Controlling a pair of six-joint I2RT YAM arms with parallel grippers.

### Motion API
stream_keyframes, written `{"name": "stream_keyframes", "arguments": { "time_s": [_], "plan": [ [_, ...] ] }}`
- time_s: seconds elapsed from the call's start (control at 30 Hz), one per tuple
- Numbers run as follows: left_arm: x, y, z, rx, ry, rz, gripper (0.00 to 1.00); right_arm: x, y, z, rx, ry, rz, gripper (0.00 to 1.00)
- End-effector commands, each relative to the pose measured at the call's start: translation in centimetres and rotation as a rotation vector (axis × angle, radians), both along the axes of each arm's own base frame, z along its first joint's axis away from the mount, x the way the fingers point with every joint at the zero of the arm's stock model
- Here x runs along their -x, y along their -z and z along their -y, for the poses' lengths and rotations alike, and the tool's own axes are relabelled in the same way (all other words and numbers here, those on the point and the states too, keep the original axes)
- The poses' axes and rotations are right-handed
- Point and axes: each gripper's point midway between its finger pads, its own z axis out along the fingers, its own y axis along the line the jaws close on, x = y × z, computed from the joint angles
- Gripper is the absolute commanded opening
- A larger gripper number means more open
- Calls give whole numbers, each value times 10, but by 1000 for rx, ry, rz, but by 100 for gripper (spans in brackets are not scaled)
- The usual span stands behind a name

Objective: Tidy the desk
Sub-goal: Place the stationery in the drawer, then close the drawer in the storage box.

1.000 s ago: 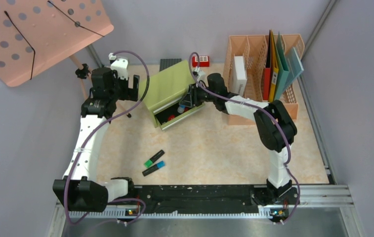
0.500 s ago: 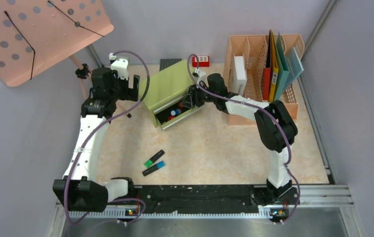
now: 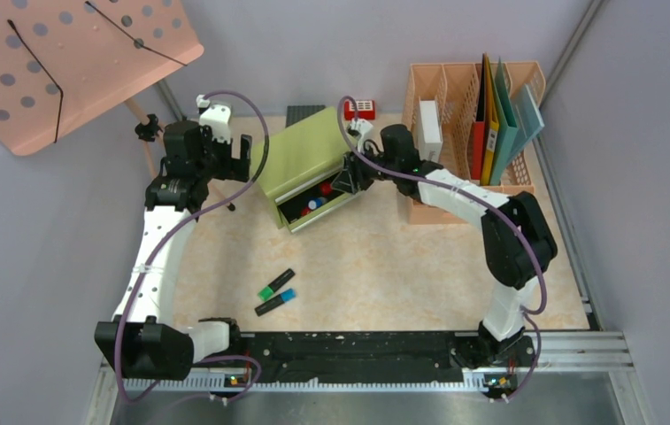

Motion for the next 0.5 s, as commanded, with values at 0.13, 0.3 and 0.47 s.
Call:
{"name": "stream_keyframes", "arguments": {
  "time_s": [0.13, 0.3, 0.47],
  "plan": [
    [-9, -13, 6, 54, 8, 46, 98, 20, 4, -16, 129, -106, 144, 37],
    [-7, -18, -2, 49, -39, 61, 98, 17, 13, -33, 165, -113, 169, 31],
    [-8, -24, -14, 35, -110, 83, 98, 22, 24, -50, 202, -126, 191, 30]
  ]
}}
